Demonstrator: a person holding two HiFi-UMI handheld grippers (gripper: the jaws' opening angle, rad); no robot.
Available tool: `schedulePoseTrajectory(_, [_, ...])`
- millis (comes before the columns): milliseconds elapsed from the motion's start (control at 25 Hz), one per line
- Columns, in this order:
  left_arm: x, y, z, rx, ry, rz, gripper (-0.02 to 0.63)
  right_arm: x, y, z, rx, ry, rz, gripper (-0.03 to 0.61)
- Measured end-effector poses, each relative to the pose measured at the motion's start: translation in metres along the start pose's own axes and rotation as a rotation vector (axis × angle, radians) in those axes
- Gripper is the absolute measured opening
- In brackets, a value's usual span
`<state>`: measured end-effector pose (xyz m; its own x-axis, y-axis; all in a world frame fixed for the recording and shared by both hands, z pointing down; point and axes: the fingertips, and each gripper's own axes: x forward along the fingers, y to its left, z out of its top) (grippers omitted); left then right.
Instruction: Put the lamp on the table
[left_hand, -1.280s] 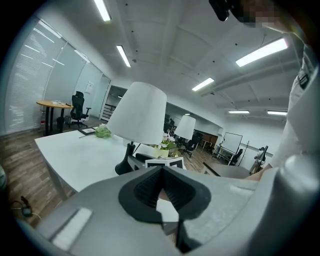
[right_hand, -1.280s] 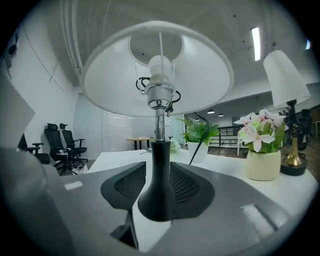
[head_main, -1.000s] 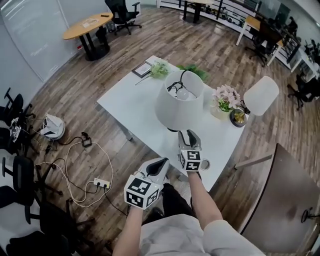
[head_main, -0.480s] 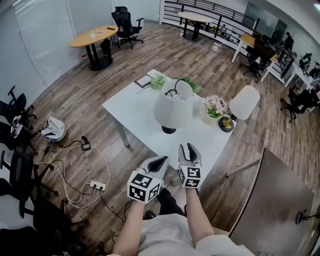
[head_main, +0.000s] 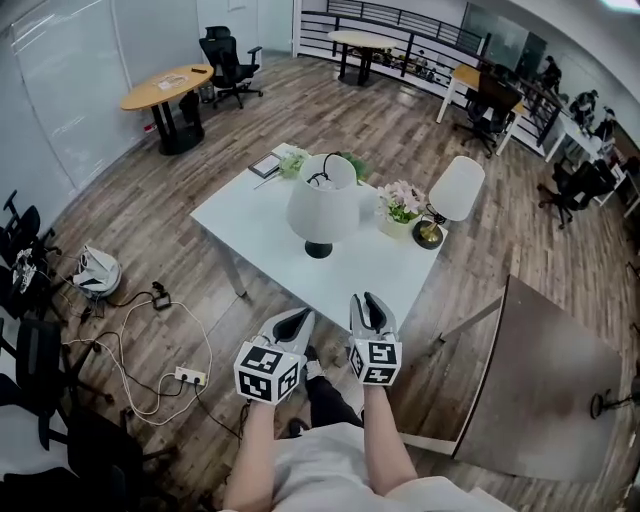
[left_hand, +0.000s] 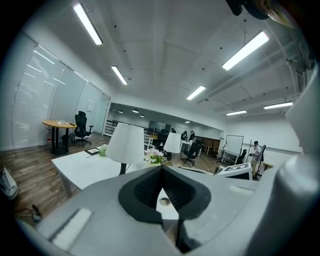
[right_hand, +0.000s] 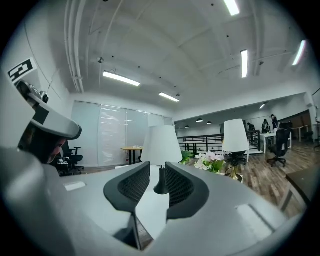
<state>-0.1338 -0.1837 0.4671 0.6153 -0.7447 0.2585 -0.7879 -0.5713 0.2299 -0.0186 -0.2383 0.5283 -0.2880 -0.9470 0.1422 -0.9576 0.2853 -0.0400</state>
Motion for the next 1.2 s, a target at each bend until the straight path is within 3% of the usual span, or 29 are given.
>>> schedulePoseTrajectory(560, [0.002,-0.001,0.004,-0.025,-0.009,0.049,0.000,-0.015,-0.015,0.022,0.011,-0.001,0.079,0.026])
schedulePoseTrajectory(880, [0.036,-0.014,0.024,-0.036,-0.021,0.081,0.000,-0.015,-0.033,0.035,0.027,0.016,0.158,0.026])
schedulePoseTrajectory(1200, [0.054,-0.047,0.015,-0.021,-0.014,0.101,0.000,-0.026,-0.058,0.022,0.047,0.061,0.188,0.026])
